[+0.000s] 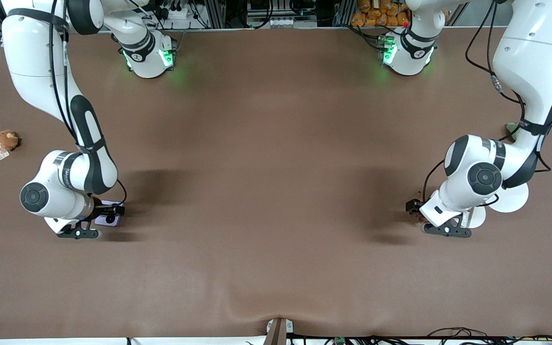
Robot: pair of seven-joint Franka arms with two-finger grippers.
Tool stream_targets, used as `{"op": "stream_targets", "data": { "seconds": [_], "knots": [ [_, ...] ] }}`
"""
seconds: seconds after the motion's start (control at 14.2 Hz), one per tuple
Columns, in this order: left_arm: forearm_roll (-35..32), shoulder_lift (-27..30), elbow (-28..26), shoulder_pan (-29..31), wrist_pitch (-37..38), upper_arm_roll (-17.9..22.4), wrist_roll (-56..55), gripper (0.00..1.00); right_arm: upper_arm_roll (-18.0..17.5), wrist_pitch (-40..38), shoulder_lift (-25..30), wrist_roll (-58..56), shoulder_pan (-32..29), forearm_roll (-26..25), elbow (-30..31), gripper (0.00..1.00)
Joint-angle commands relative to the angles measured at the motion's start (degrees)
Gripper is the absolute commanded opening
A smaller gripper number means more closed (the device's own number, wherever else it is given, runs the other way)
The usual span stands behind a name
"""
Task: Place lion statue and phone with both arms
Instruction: 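Lower the phone beside the cup while the left gripper sets the lion down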
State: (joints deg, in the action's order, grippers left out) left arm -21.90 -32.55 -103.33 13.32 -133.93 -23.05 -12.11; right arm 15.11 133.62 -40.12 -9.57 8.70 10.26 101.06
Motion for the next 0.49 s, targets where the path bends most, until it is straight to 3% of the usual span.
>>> {"op": "stream_targets", "data": {
  "seconds": [0.0, 0.21, 0.42],
  "knots": [
    [2.29, 5.29, -0.65, 0.48, 4.28, -3.30, -0.90, 1.00, -1.31, -0.03, 0.22, -0.54, -1.67, -0.33, 0.01, 1.00],
    [5.71, 8.29, 1.01, 0.48, 8.84, -5.16, -2.04, 1.00, -1.31, -0.47, 1.18, -0.54, -1.58, -0.42, -0.60, 1.00],
    [9.49, 11.89, 5.49, 0.39, 17.27, -5.42, -1.96, 1.00, -1.31, -2.21, 6.26, -0.54, -1.84, -0.42, -2.09, 1.00]
  ]
}}
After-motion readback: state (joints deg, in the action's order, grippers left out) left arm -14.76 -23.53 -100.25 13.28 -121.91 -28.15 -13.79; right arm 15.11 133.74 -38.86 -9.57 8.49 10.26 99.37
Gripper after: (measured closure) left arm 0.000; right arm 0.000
